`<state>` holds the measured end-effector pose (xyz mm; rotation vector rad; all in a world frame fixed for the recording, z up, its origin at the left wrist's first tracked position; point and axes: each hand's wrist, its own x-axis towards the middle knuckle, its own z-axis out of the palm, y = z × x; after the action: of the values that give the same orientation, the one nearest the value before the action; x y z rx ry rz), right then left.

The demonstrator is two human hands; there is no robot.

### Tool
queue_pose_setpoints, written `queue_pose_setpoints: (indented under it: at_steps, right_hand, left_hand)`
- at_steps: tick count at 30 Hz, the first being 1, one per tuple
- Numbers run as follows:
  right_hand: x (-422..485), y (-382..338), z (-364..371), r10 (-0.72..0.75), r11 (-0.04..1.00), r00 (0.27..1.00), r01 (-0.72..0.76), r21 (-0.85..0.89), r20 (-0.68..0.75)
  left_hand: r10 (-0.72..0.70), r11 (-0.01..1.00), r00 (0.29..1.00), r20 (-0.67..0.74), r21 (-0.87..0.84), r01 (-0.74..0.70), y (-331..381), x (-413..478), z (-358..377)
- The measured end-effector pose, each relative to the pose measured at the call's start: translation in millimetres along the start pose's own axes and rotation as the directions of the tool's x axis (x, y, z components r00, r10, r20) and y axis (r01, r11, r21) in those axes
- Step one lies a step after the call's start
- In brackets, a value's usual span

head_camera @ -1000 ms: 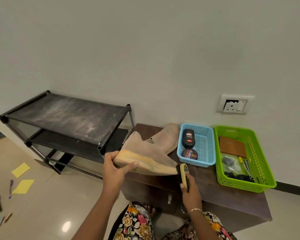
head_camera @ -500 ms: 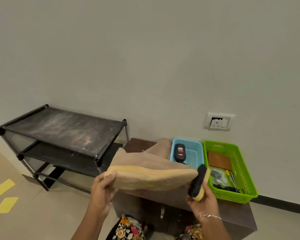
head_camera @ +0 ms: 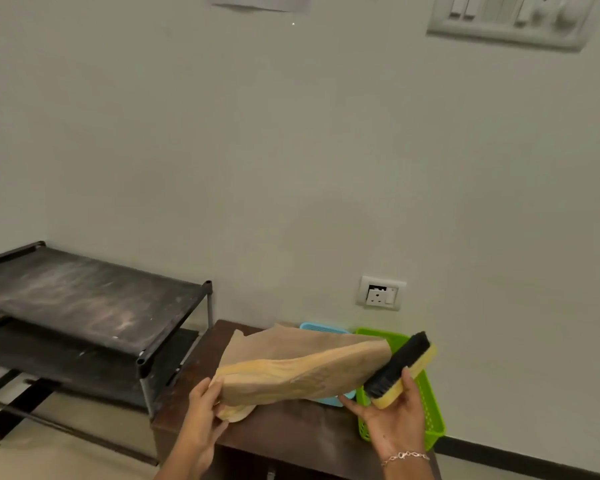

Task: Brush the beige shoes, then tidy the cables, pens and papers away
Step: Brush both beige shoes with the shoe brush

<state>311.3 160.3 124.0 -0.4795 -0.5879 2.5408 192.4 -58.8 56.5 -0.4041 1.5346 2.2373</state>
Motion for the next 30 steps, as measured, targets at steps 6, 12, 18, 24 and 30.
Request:
queue_pose_setpoints:
  at_steps: [6, 12, 18, 24, 30]
  right_hand:
    - [5, -11, -3, -0.059, 0.977, 0.998, 0.06, -0.207, 0.01]
    - [9, -10, -6, -0.096, 0.918, 0.993, 0.118, -0.38, 0.074]
    - [20, 4, -4, -0.052, 0.823, 0.996, 0.088, -0.562, 0.079]
    - [28, 24, 2, -0.105, 0.788, 0.992, 0.124, -0.603, 0.066]
    - [23, 38, 17, -0.099, 0.776, 0.992, 0.125, -0.619, 0.076]
  left_hand:
    - [-0.133, 0.987, 0.991, -0.014, 0.087, 0.133, -19, 5, 20]
    - [-0.295, 0.949, 0.955, 0.022, 0.125, 0.29, -49, 16, 36]
    - [-0.363, 0.914, 0.931, 0.034, 0.209, 0.349, -71, 33, 38]
    - [-0.36, 0.879, 0.93, 0.07, 0.359, 0.314, -61, 31, 44]
    - [0.519, 0.614, 0.729, 0.446, 0.4, -0.681, -10, -11, 77]
